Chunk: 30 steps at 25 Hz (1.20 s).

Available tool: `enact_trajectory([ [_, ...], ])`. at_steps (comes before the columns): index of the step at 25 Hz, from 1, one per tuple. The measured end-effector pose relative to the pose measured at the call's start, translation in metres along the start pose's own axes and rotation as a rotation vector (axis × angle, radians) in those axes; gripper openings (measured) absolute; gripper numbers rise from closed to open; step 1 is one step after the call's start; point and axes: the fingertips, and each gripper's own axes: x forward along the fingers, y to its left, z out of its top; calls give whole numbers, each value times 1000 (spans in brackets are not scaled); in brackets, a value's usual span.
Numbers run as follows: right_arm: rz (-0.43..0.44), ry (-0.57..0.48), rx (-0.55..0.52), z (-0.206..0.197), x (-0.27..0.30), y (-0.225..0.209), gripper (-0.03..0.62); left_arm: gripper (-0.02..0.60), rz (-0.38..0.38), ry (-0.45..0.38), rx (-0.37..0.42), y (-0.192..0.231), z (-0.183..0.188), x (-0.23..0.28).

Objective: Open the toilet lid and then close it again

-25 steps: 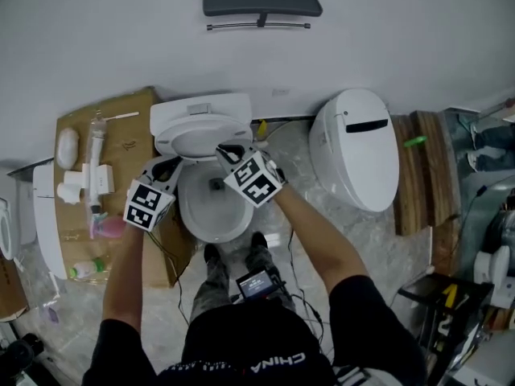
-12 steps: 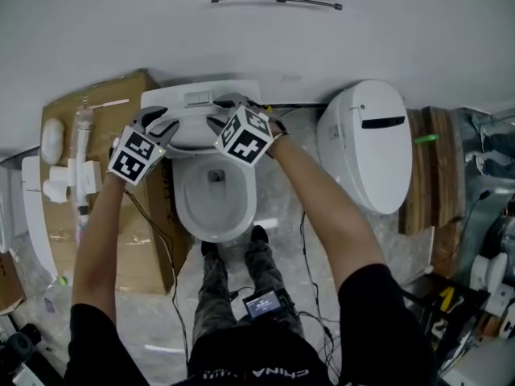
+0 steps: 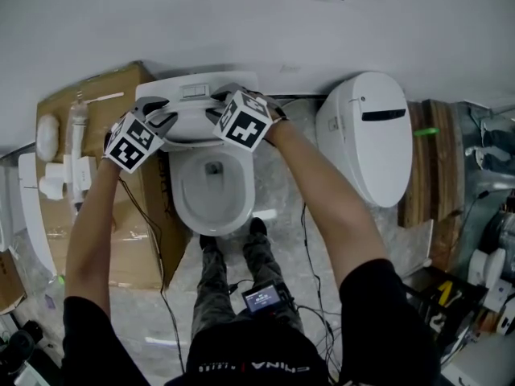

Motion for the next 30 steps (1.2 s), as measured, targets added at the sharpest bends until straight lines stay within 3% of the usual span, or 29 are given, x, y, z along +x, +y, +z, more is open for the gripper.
enact_trajectory([
  [8,11,2,6,-2,-7,12,135,143,18,0,-16,-14,0,-8],
  [13,31,1,-15,-10,-22,50,130,143,30,-3,-25,-47,-6,-25],
  [23,32,12,-149,-49,-41,162,129,143,92,81,-7,-156,-43,-59],
  [30,-21,81,-226,-106,-34,273,137,144,136,167,34,-270,-104,-65],
])
